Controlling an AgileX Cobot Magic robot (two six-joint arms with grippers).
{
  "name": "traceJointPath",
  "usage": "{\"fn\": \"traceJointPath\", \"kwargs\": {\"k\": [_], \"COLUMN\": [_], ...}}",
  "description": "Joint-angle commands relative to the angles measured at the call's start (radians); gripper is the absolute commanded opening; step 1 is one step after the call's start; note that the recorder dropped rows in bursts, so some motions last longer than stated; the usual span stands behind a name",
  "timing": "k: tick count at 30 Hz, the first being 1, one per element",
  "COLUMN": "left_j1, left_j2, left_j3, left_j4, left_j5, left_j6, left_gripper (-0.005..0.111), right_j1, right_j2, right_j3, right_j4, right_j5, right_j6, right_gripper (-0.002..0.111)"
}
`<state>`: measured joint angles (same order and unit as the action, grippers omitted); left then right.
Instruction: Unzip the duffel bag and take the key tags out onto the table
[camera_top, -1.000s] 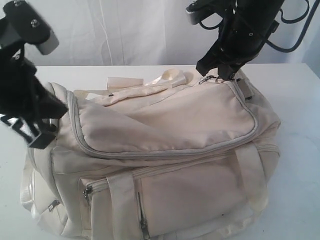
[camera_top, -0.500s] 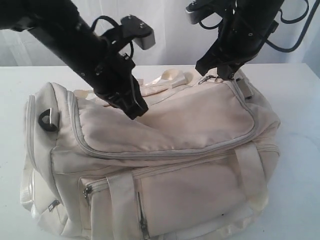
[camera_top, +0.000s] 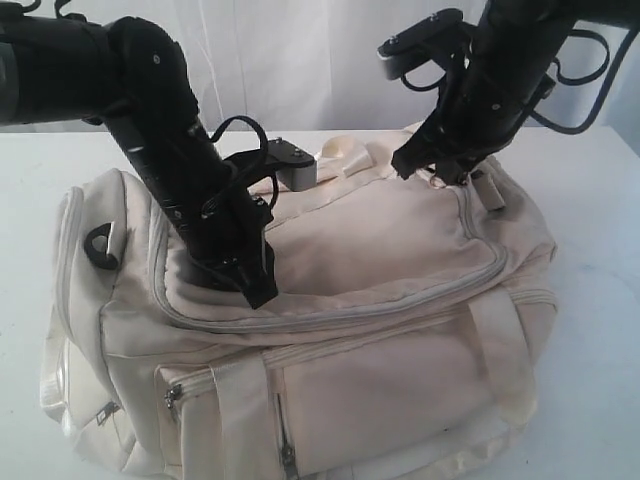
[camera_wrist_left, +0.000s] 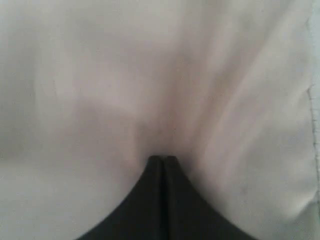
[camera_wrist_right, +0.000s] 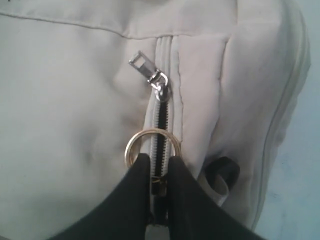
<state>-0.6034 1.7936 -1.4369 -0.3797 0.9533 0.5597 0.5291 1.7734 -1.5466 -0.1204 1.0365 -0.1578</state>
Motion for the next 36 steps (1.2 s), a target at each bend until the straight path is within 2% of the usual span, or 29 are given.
{"fn": "traceJointPath", "kwargs": {"k": [1, 4, 7, 10, 15, 17, 22, 25, 29, 32, 35, 36], "left_j1": [0.003, 0.003, 0.003, 0.003, 0.029, 0.067, 0.172, 0.193, 0.193, 0.193, 0.193, 0.191], "left_j2": [-0.003, -0.003, -0.003, -0.003, 0.008, 0.038, 0.223, 0.325, 0.411, 0.453, 0.478, 0.483], "left_j3": [0.012, 0.012, 0.003, -0.020, -0.094, -0.162, -0.435, -0.564, -0.651, -0.671, -0.671, -0.671], "left_j4": [-0.069, -0.100, -0.157, -0.223, -0.227, -0.248, -0.375, -0.403, -0.403, -0.403, -0.433, -0.466], "left_j5": [0.054, 0.051, 0.002, -0.132, -0.352, -0.342, -0.112, -0.095, -0.086, -0.091, -0.090, -0.088], "left_j6": [0.024, 0.055, 0.167, 0.169, 0.109, 0.075, 0.013, -0.042, -0.093, -0.095, -0.096, -0.085], "left_gripper": [0.000, 0.000, 0.000, 0.000, 0.000, 0.000, 0.000, 0.000, 0.001, 0.020, 0.051, 0.065], "right_j1": [-0.012, -0.012, -0.012, -0.012, -0.012, -0.012, -0.012, -0.012, -0.012, -0.012, -0.012, -0.012], "right_j2": [-0.005, -0.029, -0.056, -0.077, -0.084, -0.084, -0.084, -0.084, -0.084, -0.084, -0.084, -0.084], "right_j3": [0.051, 0.073, 0.085, 0.085, 0.085, 0.085, 0.085, 0.085, 0.085, 0.085, 0.085, 0.085], "right_j4": [0.013, 0.015, 0.015, 0.015, 0.015, 0.015, 0.015, 0.015, 0.015, 0.015, 0.016, 0.019], "right_j5": [0.017, 0.011, -0.020, -0.036, -0.032, -0.034, -0.049, -0.068, -0.071, -0.074, -0.074, -0.074], "right_j6": [0.015, 0.015, 0.015, 0.017, 0.029, 0.029, 0.024, 0.028, 0.028, 0.028, 0.031, 0.030], "right_gripper": [0.000, 0.000, 0.000, 0.000, 0.000, 0.000, 0.000, 0.000, 0.000, 0.000, 0.000, 0.000]}}
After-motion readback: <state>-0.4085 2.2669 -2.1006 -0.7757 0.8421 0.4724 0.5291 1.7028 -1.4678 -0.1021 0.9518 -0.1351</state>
